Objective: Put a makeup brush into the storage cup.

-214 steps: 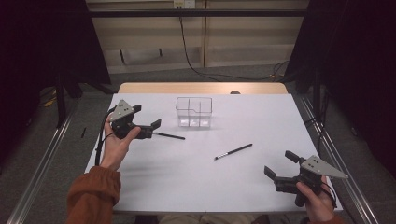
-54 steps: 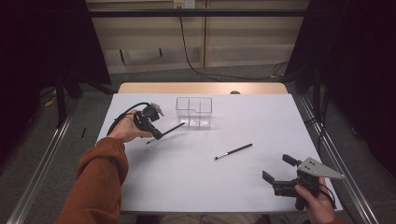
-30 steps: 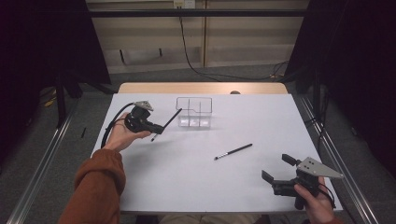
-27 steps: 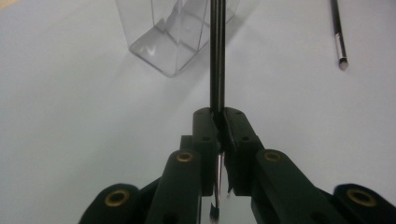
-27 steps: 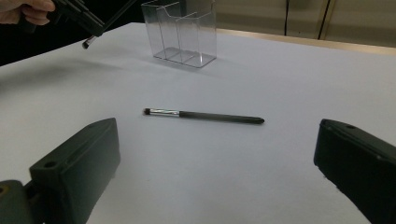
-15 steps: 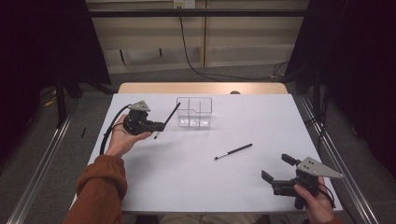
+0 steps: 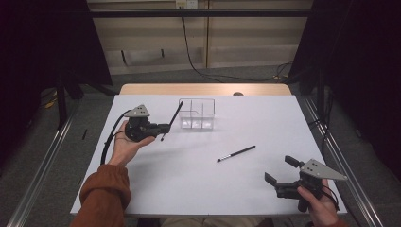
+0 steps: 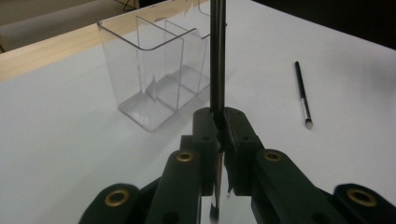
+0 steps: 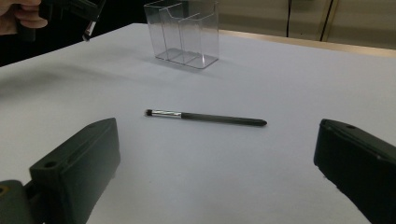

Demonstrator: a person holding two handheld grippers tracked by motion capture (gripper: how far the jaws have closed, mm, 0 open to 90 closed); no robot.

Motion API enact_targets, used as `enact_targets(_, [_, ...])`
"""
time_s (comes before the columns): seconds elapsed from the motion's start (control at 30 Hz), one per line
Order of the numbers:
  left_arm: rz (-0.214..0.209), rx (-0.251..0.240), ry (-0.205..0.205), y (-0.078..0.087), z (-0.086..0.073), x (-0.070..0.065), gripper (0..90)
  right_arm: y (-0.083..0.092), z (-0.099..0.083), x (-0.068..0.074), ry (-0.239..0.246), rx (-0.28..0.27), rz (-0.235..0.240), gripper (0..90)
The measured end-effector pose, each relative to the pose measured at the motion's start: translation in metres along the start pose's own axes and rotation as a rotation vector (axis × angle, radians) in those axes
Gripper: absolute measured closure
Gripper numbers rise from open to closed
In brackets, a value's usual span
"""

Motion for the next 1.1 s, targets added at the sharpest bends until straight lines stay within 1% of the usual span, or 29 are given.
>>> enact_targets(0.03, [-0.011,-0.006,0.002,0.001,-0.001,-0.002,84.1,0.0,0.0,0.0,0.0,-0.001,0.0,0.2])
enact_targets(0.1, [-0.011,-0.018,0.004,0.001,-0.002,-0.005,84.1,0.0,0.0,0.0,0.0,-0.002,0.001,0.2])
enact_targets(0.13, [-0.018,-0.023,0.002,0.002,-0.002,-0.007,84.1,0.0,0.0,0.0,0.0,-0.002,0.002,0.2])
enact_targets(0.27, [-0.038,-0.047,0.023,0.003,-0.005,-0.013,84.1,-0.001,0.001,0.001,0.008,0.0,0.004,0.2])
enact_targets(0.4, [-0.043,-0.063,0.02,0.005,-0.006,-0.021,84.1,-0.001,0.001,0.001,0.006,-0.002,0.004,0.2])
enact_targets(0.43, [-0.038,-0.063,0.015,0.006,-0.006,-0.022,84.1,-0.001,0.001,0.001,0.006,-0.003,0.004,0.2])
enact_targets(0.57, [-0.058,-0.084,0.015,0.011,-0.004,-0.03,84.1,-0.001,0.001,0.001,0.008,-0.003,0.005,0.2])
enact_targets(0.6, [-0.063,-0.081,0.009,0.011,-0.004,-0.033,84.1,-0.001,0.001,0.001,0.009,-0.002,0.005,0.2])
enact_targets(0.63, [-0.062,-0.08,0.009,0.012,-0.005,-0.034,84.1,0.0,0.001,0.002,0.009,-0.004,0.003,0.2])
enact_targets(0.67, [-0.072,-0.085,0.011,0.012,-0.005,-0.036,84.1,0.0,0.001,0.002,0.009,-0.004,0.002,0.2])
enact_targets(0.77, [-0.082,-0.086,0.01,0.014,-0.005,-0.041,84.1,0.002,0.001,0.002,0.01,-0.007,-0.003,0.2])
enact_targets(0.83, [-0.086,-0.088,0.001,0.015,-0.006,-0.045,84.1,0.001,0.001,0.003,0.012,-0.008,-0.003,0.2])
enact_targets(0.97, [-0.092,-0.072,-0.014,0.016,-0.008,-0.053,84.1,-0.001,0.003,0.004,0.022,-0.005,0.003,0.2])
enact_targets(1.03, [-0.103,-0.072,-0.011,0.016,-0.009,-0.056,84.1,-0.002,0.004,0.004,0.032,-0.003,0.009,0.2])
enact_targets(1.1, [-0.098,-0.069,-0.015,0.016,-0.01,-0.06,84.1,-0.004,0.005,0.006,0.051,-0.002,0.012,0.2])
Point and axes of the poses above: each handheld gripper's, and its own axes: y roughly backward along the jaws, z roughly out of its top, x roughly to its left, the point moved 3 cm from there along -y, roughly forward along the jaws, and after that the axes turned 13 degrees about x, right-handed, at the moved point
